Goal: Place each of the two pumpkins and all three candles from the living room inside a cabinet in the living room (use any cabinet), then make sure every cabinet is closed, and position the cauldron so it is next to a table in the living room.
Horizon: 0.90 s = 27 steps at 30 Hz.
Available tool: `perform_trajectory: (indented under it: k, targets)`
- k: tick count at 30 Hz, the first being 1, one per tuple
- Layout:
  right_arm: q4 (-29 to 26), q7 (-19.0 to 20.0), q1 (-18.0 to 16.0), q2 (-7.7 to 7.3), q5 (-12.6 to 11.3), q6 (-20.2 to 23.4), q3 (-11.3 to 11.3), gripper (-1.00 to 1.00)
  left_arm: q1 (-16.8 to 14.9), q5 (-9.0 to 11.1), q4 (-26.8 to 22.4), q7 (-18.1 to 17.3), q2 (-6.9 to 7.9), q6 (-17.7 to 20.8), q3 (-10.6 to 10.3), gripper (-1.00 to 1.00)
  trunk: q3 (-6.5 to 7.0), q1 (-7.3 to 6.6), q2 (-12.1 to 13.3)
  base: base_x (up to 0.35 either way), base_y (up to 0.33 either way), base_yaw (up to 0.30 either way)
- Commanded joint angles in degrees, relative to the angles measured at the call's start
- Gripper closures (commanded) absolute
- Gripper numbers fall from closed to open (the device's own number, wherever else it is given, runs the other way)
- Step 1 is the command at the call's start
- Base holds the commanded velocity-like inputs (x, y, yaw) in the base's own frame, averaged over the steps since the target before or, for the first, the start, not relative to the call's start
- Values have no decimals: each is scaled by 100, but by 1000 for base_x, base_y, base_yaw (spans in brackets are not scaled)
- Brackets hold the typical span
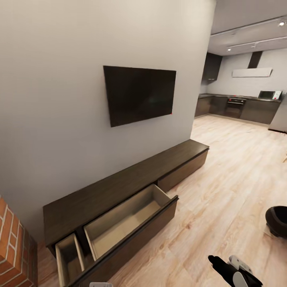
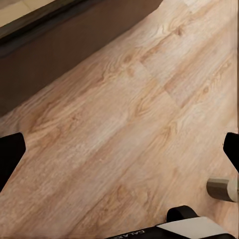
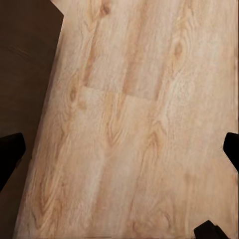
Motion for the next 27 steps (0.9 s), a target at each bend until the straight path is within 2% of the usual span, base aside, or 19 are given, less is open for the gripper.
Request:
perform_trajectory:
  k: [1, 14, 27]
  targets:
    - [-8, -46, -3, 0, -60, 19, 1, -100, 1, 48, -9, 0, 4, 30, -2, -100, -5, -2, -4, -295, 60, -276]
    - [28, -56, -3, -13, -60, 13, -4, -100, 1, 37, 8, 13, -4, 31, -2, -100, -5, -2, -4, -299, 34, -276]
    - [53, -57, -3, -26, -60, 13, -16, -100, 1, 33, 9, -2, -3, 29, -2, -100, -5, -2, -4, -41, 1, -276]
